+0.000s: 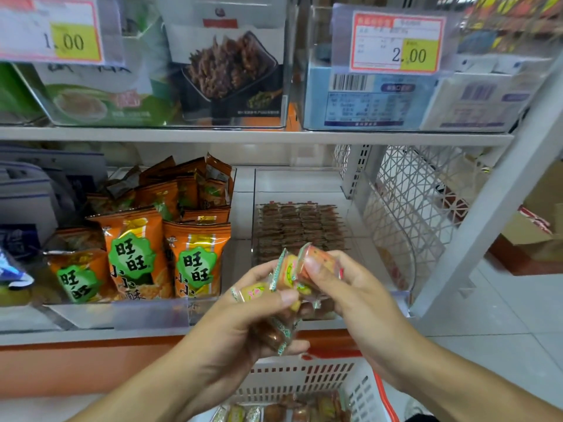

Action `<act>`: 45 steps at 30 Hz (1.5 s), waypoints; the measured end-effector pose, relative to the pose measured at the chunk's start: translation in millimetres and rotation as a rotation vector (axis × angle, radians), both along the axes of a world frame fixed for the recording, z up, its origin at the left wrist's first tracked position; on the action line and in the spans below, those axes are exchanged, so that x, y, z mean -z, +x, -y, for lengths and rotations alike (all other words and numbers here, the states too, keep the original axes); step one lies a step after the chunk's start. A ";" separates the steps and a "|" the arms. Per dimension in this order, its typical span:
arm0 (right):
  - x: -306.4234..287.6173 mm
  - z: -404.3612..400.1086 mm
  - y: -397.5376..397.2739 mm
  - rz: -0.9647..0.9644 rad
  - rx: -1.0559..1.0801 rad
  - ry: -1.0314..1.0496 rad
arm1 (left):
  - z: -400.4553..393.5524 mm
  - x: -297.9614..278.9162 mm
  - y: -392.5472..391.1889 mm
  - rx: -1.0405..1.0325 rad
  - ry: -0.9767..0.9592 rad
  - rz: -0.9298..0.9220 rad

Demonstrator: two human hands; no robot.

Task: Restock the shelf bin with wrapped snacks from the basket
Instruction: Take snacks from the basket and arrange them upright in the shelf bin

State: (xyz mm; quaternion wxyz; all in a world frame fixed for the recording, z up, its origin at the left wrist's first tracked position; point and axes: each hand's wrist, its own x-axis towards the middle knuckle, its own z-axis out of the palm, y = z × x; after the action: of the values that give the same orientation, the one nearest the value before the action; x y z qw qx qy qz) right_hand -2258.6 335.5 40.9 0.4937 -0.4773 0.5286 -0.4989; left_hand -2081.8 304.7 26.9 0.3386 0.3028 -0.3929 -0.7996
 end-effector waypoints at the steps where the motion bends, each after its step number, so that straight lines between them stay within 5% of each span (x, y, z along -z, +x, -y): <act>1: 0.2 -0.3 0.1 -0.008 -0.010 0.011 | -0.8 0.1 -0.5 -0.015 -0.027 0.018; 6: -3.7 -1.1 -3.6 -0.027 -0.089 0.045 | 0.2 -2.2 1.7 0.021 -0.100 0.071; 12: -10.2 0.3 -9.7 -0.071 0.131 -0.181 | 3.9 -2.3 3.2 0.026 -0.044 0.080; 16: -4.5 -5.5 -4.7 -0.295 -0.118 -0.242 | 6.1 -1.0 5.5 0.003 -0.025 0.066; 22: -11.2 -6.5 -5.1 -0.166 -0.172 -0.233 | 7.9 -0.6 8.8 0.017 -0.038 0.057; 34: -16.4 -0.1 -21.3 -0.235 -0.174 -0.047 | 5.6 5.2 11.5 0.035 -0.148 0.176; 41: -12.4 -0.4 -24.3 -0.052 -0.383 0.284 | 7.6 9.5 11.9 -0.064 -0.257 0.300; 45: -12.8 1.3 -29.2 0.004 -0.309 0.340 | 7.0 15.8 10.1 -0.076 -0.195 0.316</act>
State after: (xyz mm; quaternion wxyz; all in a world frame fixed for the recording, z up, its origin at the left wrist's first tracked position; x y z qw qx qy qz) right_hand -2287.8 334.3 53.8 0.6389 -0.4615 0.5245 -0.3220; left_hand -2071.6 297.7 11.1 0.3306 0.4048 -0.5052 -0.6868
